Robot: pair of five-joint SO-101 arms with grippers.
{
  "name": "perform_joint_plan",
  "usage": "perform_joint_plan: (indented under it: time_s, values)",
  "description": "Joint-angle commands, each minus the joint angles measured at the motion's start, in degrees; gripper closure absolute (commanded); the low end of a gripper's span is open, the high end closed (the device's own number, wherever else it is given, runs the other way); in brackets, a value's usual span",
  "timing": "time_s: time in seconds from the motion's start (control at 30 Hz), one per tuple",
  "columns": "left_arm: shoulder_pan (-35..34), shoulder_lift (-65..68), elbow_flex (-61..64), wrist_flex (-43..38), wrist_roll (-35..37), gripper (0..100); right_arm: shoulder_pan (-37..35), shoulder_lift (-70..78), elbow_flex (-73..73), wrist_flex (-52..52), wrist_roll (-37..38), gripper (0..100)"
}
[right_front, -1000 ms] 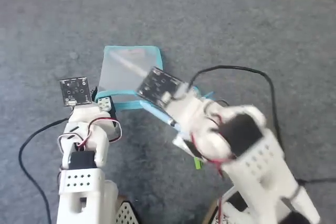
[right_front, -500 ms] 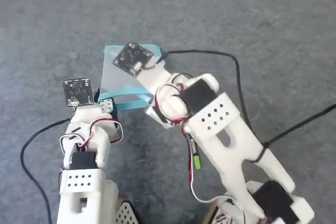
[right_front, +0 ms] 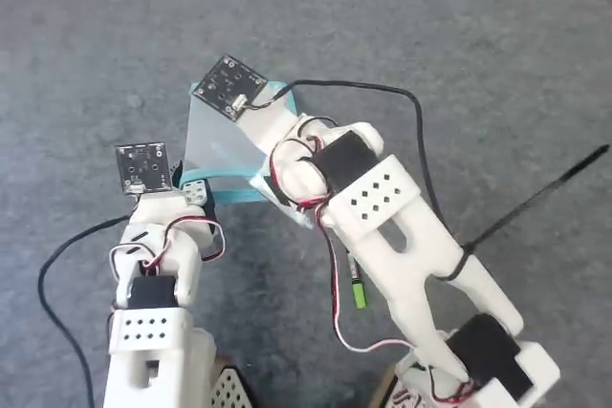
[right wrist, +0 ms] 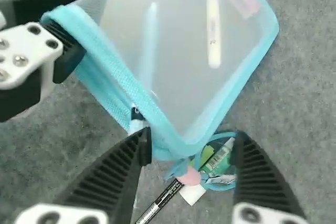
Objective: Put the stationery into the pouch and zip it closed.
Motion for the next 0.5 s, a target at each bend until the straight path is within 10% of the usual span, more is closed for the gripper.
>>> perform_joint_plan:
  time_s: [0.0,0.47]
  values:
    - [0.3,0.4,-0.8,-2.2,-0.4,99,-0.2,-7.5,-3.4,-1.0,-0.6,73.2]
    - [0.2,0.2,-0.8,-2.2,-0.4,99,10.9,-25.6,22.1,7.8,-0.8,74.6]
